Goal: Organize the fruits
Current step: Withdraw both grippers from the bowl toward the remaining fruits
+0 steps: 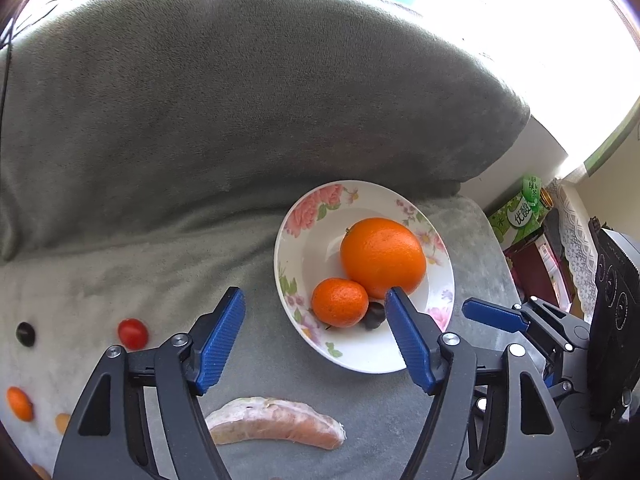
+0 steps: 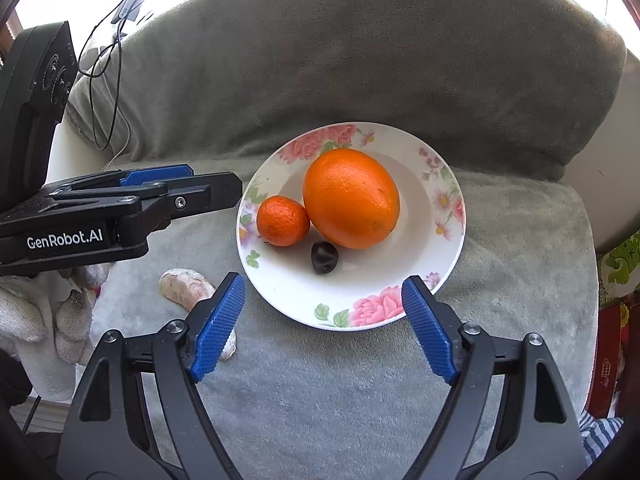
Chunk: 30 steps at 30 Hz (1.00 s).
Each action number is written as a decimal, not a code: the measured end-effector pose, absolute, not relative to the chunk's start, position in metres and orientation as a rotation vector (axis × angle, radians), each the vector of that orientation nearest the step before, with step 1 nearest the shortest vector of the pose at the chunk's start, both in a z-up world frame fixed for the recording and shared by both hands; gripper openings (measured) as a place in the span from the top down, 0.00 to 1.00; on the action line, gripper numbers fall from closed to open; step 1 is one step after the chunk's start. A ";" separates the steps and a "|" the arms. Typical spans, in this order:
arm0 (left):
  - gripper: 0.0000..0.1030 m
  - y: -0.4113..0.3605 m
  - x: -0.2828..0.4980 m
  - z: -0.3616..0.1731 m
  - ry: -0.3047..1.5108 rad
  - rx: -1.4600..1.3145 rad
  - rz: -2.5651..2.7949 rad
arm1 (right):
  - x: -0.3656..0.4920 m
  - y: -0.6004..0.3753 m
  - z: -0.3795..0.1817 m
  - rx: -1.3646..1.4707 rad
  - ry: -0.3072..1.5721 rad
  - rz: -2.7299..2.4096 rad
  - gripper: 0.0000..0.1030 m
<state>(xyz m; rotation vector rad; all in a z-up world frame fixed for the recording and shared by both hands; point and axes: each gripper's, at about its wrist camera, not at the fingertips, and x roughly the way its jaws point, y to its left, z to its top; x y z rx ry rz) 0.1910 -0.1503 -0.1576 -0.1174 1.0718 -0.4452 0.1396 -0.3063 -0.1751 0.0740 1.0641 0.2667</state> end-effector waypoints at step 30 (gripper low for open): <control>0.30 -0.020 0.114 -0.122 0.981 -0.227 -0.229 | 0.122 -0.225 -0.149 0.065 1.051 0.397 0.18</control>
